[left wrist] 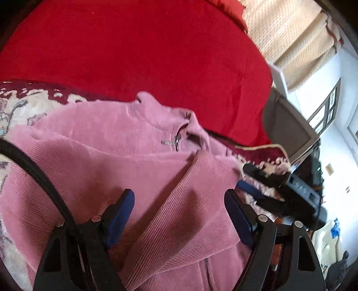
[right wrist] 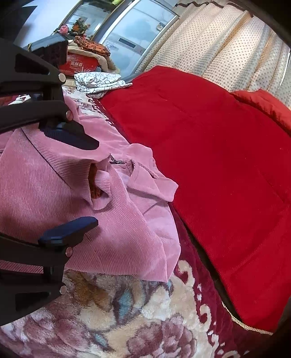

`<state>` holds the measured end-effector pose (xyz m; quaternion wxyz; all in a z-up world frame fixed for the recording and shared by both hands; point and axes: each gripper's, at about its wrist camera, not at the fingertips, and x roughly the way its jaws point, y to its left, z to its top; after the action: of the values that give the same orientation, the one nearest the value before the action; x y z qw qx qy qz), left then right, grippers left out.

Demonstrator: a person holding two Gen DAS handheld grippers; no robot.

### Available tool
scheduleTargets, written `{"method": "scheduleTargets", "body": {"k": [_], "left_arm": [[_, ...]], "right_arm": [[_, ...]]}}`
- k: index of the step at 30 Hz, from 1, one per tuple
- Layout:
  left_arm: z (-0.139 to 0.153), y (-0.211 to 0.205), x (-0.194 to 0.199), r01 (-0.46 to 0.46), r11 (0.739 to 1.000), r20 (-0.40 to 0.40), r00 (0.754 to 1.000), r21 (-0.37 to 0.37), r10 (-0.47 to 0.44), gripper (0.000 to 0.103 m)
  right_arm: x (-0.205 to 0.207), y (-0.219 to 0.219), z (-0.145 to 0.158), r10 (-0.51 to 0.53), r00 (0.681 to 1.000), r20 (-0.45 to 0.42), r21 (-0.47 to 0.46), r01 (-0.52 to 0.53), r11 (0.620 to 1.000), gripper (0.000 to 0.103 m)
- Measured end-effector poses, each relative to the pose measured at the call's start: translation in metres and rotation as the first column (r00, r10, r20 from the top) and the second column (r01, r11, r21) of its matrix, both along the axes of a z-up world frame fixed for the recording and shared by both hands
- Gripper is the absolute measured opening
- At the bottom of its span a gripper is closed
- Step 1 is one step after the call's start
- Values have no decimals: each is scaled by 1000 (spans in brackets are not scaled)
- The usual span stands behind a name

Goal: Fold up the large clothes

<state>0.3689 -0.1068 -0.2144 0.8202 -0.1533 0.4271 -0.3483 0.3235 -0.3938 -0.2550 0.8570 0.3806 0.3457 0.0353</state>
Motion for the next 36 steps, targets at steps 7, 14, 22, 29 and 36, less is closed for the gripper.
{"method": "scheduleTargets", "body": {"k": [7, 14, 22, 29, 36], "left_arm": [[-13, -38, -9, 132, 983, 21, 991, 128, -135, 83], [-1, -70, -58, 407, 897, 113, 897, 172, -428, 82], [-7, -50, -89, 536, 824, 93, 825, 186, -558, 82], [19, 22, -62, 342, 936, 164, 921, 89, -352, 83], [8, 63, -11, 8, 995, 35, 999, 95, -12, 83]], "right_arm": [[2, 0, -3, 3, 1000, -11, 7, -3, 1000, 67], [0, -3, 2, -3, 1000, 7, 3, 3, 1000, 67], [2, -1, 7, 11, 1000, 17, -5, -11, 1000, 66], [-2, 19, 26, 78, 993, 92, -122, -67, 990, 61], [23, 63, -5, 194, 971, -142, -264, -226, 938, 42]]}}
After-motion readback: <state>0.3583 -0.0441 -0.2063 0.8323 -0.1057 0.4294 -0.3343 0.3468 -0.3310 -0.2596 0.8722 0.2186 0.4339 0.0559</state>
